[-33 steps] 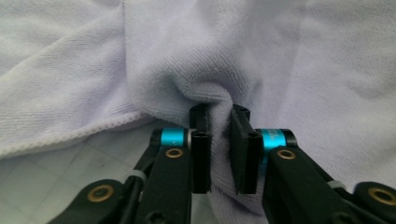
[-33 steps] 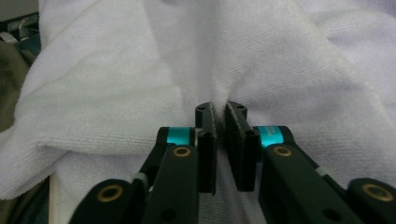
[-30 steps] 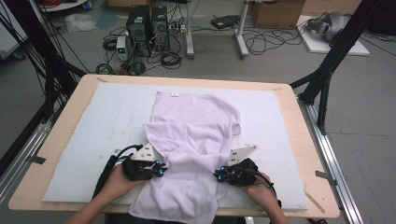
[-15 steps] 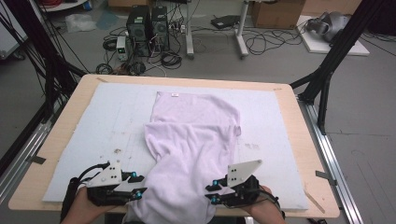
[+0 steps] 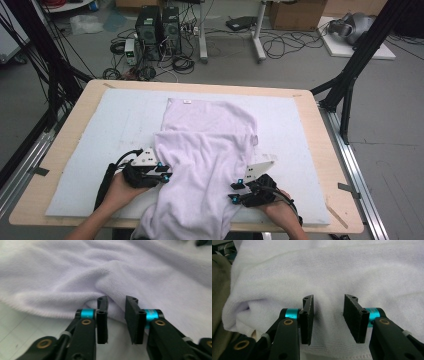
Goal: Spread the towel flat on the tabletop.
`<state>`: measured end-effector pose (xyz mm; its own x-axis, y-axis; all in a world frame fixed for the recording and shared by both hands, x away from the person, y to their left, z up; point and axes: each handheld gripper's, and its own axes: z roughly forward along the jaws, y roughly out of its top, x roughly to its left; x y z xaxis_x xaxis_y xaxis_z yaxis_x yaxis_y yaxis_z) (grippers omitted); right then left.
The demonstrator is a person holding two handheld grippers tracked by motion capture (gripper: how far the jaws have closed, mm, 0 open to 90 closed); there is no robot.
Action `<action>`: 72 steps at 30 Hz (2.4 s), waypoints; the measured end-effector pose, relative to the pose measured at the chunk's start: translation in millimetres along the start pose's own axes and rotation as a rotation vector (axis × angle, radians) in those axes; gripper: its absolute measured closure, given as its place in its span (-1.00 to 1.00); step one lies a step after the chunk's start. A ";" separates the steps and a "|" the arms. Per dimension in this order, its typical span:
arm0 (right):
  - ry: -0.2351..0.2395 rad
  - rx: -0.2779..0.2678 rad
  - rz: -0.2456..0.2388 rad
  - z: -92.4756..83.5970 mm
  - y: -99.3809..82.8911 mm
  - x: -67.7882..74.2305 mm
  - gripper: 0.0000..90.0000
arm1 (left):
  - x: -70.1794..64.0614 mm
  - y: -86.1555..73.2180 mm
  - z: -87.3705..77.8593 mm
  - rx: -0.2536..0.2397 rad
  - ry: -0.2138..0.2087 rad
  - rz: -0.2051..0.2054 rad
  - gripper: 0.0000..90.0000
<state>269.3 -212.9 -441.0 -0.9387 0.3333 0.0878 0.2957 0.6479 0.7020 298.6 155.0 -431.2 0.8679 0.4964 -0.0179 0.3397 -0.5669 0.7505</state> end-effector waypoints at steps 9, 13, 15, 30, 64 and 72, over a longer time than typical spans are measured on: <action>0.005 -0.016 0.000 1.1 -1.5 -4.9 0.43 | -4.5 3.2 10.8 0.032 -0.038 0.016 0.87; -0.013 -0.009 0.006 0.3 -1.3 -5.5 0.68 | -2.7 -1.7 -3.4 0.024 -0.028 0.006 0.90; -0.004 -0.004 0.015 -0.1 -0.8 -8.2 0.88 | -0.6 -7.8 -18.1 0.009 -0.008 -0.001 0.90; 0.075 0.008 -0.052 -27.3 6.4 16.9 0.94 | -15.9 -37.7 -94.9 -0.055 0.005 -0.006 0.77; 0.145 -0.048 -0.044 -19.4 2.3 35.7 0.41 | -39.0 -50.2 -66.3 0.002 -0.095 0.027 0.45; 0.086 -0.006 -0.051 15.5 9.7 26.5 0.65 | -36.9 -25.3 -17.8 0.066 -0.171 0.072 0.62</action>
<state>250.0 -187.2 -442.8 -0.9644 0.2397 0.1118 0.2462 0.6584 0.7113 251.5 162.8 -437.8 0.9380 0.3370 -0.0819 0.2925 -0.6418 0.7089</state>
